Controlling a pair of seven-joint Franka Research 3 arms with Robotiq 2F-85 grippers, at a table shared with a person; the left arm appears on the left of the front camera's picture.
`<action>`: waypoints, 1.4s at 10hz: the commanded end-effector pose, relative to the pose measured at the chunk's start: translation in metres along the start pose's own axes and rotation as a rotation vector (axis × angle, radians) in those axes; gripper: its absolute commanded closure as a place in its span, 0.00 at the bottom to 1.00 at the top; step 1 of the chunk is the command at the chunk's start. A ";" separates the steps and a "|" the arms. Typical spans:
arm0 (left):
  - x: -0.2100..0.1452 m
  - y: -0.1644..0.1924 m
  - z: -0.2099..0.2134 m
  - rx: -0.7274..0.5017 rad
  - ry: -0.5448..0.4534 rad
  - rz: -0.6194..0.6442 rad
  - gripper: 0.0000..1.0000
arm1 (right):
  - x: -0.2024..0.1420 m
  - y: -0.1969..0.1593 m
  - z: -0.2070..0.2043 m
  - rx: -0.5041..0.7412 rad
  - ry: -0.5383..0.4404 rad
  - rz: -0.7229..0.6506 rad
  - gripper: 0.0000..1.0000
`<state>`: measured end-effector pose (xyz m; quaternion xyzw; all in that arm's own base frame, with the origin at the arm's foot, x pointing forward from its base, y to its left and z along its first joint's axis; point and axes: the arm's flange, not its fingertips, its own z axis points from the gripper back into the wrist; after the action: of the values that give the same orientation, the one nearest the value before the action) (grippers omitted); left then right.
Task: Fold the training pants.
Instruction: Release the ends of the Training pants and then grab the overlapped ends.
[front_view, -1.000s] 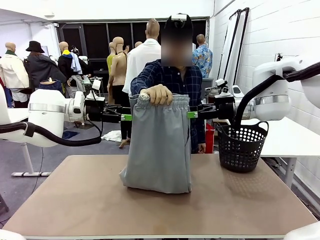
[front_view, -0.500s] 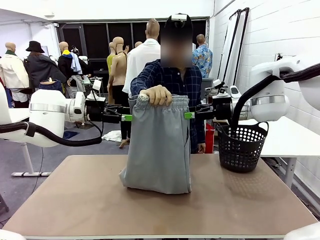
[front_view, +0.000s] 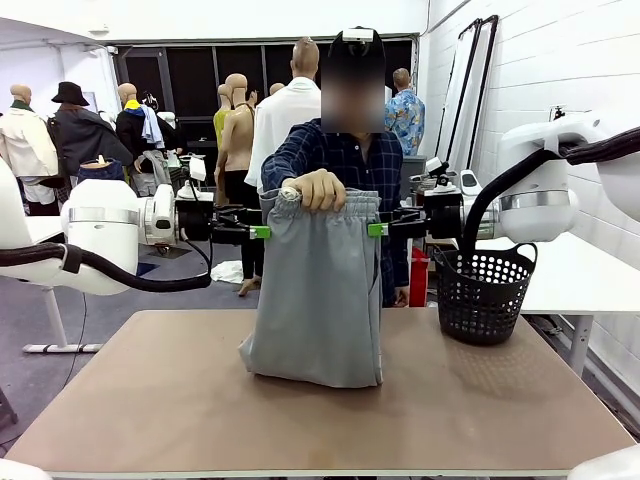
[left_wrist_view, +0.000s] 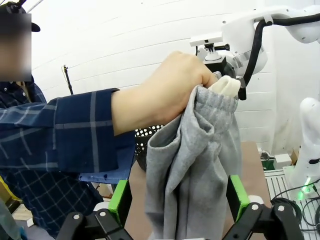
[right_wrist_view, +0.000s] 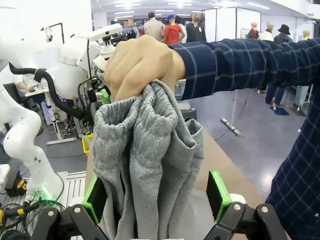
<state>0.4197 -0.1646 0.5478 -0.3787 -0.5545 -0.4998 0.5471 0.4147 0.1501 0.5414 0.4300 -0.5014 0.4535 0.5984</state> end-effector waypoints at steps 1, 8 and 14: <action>-0.004 -0.001 -0.009 -0.006 -0.040 -0.011 0.00 | -0.008 0.005 -0.007 -0.036 -0.028 0.019 0.00; -0.003 0.005 -0.028 0.025 -0.037 -0.015 0.00 | -0.006 0.005 -0.010 -0.031 -0.027 0.022 0.00; -0.003 0.012 -0.030 0.009 -0.031 -0.008 0.00 | -0.008 0.008 -0.016 0.074 -0.046 -0.048 0.00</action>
<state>0.4341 -0.1856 0.5443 -0.3862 -0.5555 -0.4952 0.5451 0.4110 0.1637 0.5365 0.4506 -0.4882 0.4642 0.5859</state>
